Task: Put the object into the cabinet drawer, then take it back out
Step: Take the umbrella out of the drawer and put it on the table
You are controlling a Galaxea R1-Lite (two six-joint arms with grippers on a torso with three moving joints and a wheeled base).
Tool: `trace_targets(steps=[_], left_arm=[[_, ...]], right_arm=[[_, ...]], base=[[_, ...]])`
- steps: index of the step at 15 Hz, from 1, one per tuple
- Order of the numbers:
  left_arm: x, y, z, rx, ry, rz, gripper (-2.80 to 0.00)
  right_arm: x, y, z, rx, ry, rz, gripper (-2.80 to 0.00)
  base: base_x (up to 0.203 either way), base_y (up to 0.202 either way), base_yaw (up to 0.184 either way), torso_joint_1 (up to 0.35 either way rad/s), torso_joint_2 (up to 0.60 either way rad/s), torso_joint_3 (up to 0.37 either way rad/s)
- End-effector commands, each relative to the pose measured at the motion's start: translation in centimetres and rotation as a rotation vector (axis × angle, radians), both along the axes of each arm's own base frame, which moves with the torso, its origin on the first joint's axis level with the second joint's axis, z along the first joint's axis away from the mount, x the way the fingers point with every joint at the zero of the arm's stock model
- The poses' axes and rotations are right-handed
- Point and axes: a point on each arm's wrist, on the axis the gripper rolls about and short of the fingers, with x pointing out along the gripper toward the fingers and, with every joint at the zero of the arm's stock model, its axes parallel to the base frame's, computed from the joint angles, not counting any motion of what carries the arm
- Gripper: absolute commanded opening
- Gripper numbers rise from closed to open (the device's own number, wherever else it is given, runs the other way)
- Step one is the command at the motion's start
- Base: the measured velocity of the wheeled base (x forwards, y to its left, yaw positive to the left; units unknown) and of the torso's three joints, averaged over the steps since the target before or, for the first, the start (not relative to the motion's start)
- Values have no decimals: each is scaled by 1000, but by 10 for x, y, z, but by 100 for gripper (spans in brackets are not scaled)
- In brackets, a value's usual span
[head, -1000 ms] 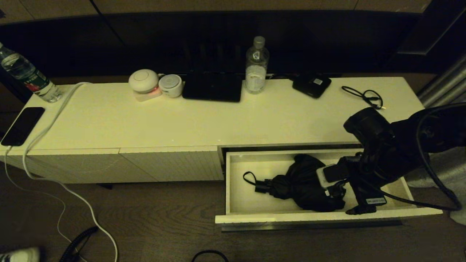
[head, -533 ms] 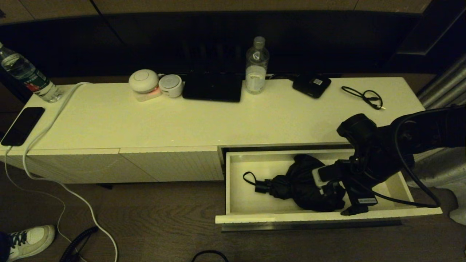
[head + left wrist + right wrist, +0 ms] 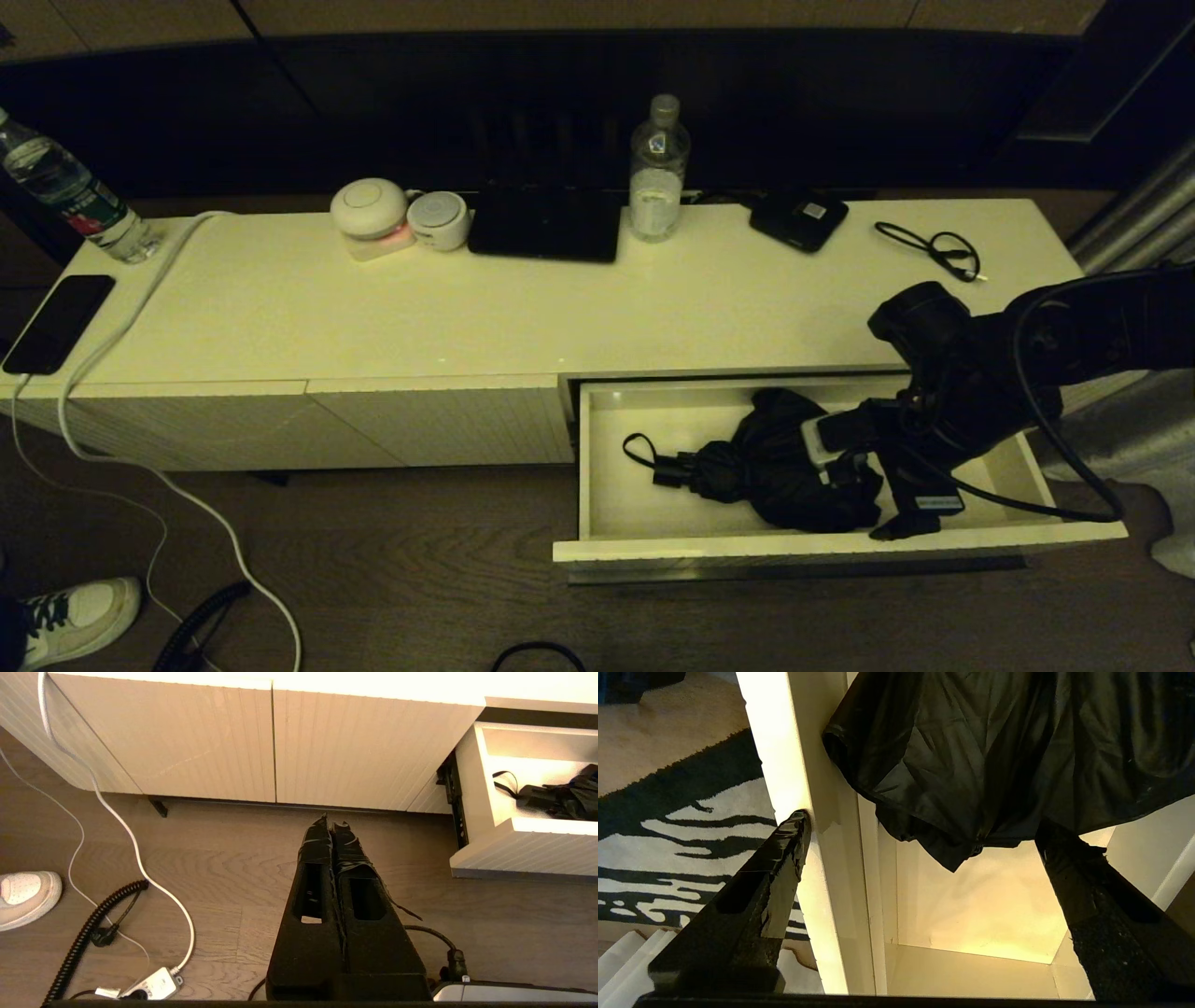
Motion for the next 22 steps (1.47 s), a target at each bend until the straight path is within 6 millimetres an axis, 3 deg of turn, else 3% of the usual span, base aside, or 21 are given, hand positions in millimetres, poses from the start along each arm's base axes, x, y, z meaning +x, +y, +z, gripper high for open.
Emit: trace_targets(steps=[1,4,9,17,22], left_arm=[[0,0,0,-1,-2,1,-280],[0,0,0,-1,-2,1,-280],[0,0,0,-1,-2,1,-280],[0,0,0,-1,-2,1,-280],[0,0,0,-1,-1,1,-280]], right_arm=[[-3,-1,2,-2,0,10,0],[-16,-3,15,-6,22,17,0],[-17,-2,17,-7,32,20,0],[12,0,9,-3,6,4,0],[18,2,9,8,-28,2,0]], base=[[0,0,0,0,0,0],[0,0,0,0,0,0],[0,0,0,0,0,0],[0,0,0,0,0,0],[0,0,0,0,0,0]])
